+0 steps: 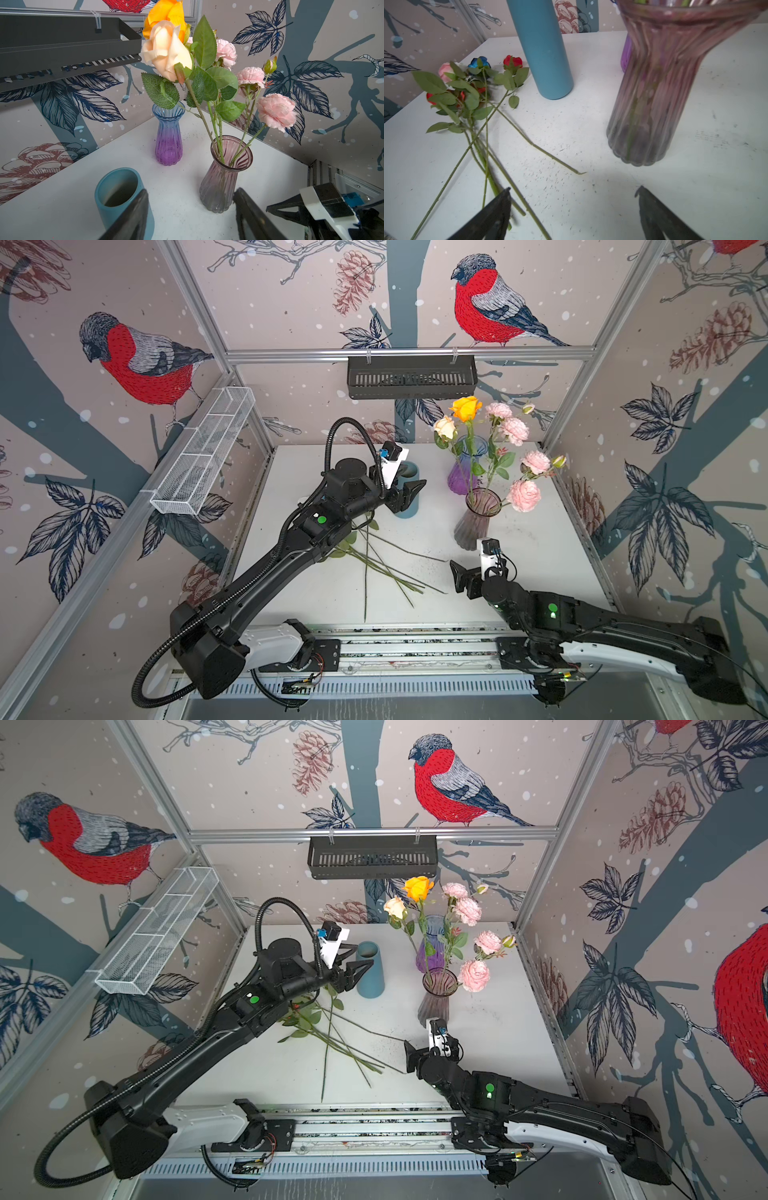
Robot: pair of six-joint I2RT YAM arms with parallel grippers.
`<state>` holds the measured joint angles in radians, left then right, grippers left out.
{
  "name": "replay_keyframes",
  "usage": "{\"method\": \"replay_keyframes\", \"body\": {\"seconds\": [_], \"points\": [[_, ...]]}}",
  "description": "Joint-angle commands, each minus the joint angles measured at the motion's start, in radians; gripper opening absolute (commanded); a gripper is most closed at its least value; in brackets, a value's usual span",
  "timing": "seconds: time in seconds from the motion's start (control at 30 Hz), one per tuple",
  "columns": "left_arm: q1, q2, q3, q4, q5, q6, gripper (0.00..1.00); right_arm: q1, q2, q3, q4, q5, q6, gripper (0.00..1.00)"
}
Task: Arrange the flowers into the vase
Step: 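Reach the right gripper down toward the base of the pink ribbed vase, then close the right gripper around the body of the pink ribbed vase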
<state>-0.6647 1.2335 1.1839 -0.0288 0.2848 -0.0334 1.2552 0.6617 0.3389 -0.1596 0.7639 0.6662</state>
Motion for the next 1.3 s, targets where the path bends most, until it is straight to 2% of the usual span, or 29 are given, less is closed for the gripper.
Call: {"method": "replay_keyframes", "body": {"seconds": [0.0,0.1,0.17,0.2,0.3,0.37,0.5,0.6,0.83,1.0,1.27], "points": [[0.001,-0.001,0.002,0.05,0.005,0.002,0.65,0.001,-0.016,-0.071,0.286,0.148,-0.141,0.96],[0.001,-0.008,0.0,0.054,0.003,0.0,0.65,-0.01,-0.045,-0.163,0.53,0.208,-0.307,1.0],[0.001,-0.011,-0.001,0.059,0.009,-0.003,0.66,-0.062,-0.064,-0.214,0.659,0.2,-0.381,0.99],[0.001,-0.011,-0.001,0.059,0.012,-0.006,0.66,-0.102,-0.073,-0.226,0.692,0.166,-0.396,0.99],[0.001,-0.01,0.0,0.06,0.02,-0.009,0.66,-0.284,-0.085,-0.249,0.758,-0.062,-0.413,0.99],[0.002,-0.013,0.001,0.059,0.022,-0.01,0.66,-0.385,-0.078,-0.252,0.793,-0.17,-0.421,1.0],[0.001,-0.014,-0.001,0.065,0.029,-0.016,0.66,-0.497,-0.022,-0.225,0.834,-0.315,-0.491,1.0],[0.001,-0.014,0.002,0.063,0.035,-0.018,0.66,-0.516,0.042,-0.197,0.851,-0.377,-0.531,1.0],[0.002,-0.024,0.0,0.065,0.036,-0.019,0.66,-0.531,0.192,-0.165,0.932,-0.381,-0.553,1.0],[0.001,-0.025,0.001,0.067,0.045,-0.022,0.66,-0.55,0.322,-0.13,1.004,-0.305,-0.499,1.0],[0.001,-0.028,0.002,0.064,0.039,-0.019,0.66,-0.557,0.519,-0.089,1.166,-0.244,-0.517,1.0]]}}
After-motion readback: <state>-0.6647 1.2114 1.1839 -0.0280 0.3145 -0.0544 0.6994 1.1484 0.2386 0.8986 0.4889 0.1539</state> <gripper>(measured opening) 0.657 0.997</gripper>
